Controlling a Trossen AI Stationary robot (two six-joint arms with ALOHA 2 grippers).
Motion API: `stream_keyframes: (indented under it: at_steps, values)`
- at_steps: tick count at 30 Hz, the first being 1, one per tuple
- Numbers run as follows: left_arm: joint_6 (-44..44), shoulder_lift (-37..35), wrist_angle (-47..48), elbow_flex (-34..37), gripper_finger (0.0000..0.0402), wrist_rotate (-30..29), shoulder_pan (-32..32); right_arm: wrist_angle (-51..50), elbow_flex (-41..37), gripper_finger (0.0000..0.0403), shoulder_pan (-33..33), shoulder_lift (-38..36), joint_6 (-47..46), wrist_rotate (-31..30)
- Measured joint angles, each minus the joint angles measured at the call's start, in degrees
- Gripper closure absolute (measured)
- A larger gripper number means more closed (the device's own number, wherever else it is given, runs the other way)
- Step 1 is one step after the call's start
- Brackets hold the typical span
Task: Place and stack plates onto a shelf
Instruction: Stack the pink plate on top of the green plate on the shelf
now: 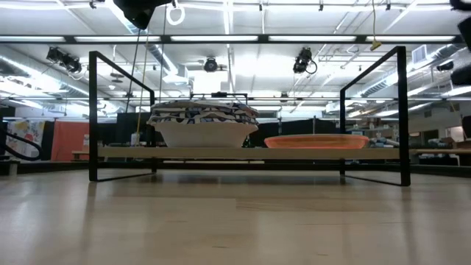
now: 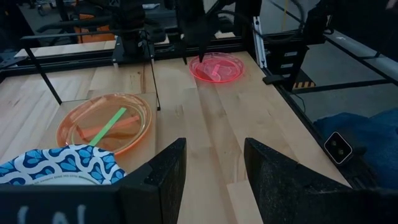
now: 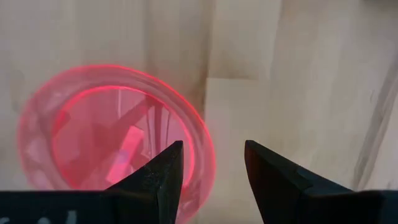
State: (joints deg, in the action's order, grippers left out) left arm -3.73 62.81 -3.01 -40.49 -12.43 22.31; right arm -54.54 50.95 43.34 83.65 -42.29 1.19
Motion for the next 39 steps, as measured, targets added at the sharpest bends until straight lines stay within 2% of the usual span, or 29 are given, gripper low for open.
stream_keyframes:
  at_steps: [10, 16, 31, 39]
  values:
    - [-0.1, 0.0, 0.0, 0.0, 0.0233, 0.0, 0.0, 8.3, -10.0, 0.0226, -0.7, -4.7, 0.0, 0.2]
    - [-0.1, 0.0, 0.0, 0.0, 0.0233, 0.0, 0.0, 12.6, -13.6, 0.0226, -0.7, -4.9, 0.0, 4.2]
    - [-0.1, 0.0, 0.0, 0.0, 0.0233, 0.0, 0.0, 19.1, -16.9, 0.0226, -0.7, -4.9, -0.1, 6.2]
    - [-0.2, 0.0, 0.0, 0.0, 0.0233, 0.0, 0.0, 19.4, -17.8, 0.0226, -0.7, -4.9, -0.1, 6.2]
